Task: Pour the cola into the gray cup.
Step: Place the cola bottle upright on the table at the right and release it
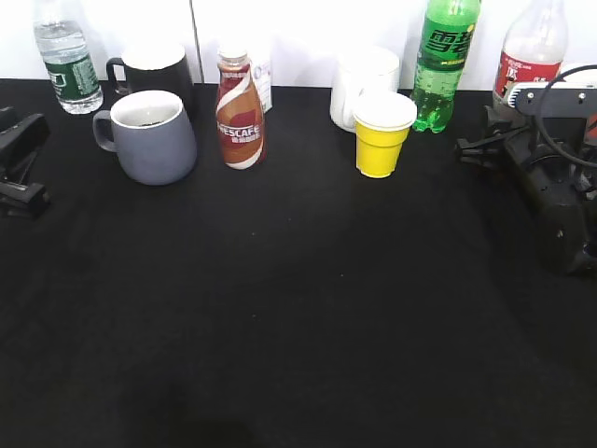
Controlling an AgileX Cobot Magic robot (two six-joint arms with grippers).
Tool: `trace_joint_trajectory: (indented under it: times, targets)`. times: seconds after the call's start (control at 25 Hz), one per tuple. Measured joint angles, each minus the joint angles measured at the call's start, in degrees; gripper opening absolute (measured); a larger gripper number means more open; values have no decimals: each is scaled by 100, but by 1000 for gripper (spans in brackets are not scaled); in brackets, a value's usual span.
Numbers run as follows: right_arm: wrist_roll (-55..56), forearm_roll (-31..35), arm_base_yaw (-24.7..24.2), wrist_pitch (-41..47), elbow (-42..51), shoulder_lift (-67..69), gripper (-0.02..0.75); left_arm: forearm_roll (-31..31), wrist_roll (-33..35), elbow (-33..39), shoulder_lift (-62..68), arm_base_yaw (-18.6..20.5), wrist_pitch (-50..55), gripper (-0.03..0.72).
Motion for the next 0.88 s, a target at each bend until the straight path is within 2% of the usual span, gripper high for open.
trace_joint_trajectory:
  times: [0.32,0.36,0.48,0.52,0.72,0.88]
  targets:
    - [5,17,0,0,0,5,344,0,0,0,0,0,0,235]
    - [5,17,0,0,0,5,381,0,0,0,0,0,0,235]
    - [5,12,0,55,0,23,631,0,0,0,0,0,0,235]
    - [5,-6,0,55,0,23,651,0,0,0,0,0,0,235]
    - [5,27,0,65,215,23,660,0,0,0,0,0,0,235]
    - [5,59,0,86,556,-226,636,0,0,0,-6,0,0,235]
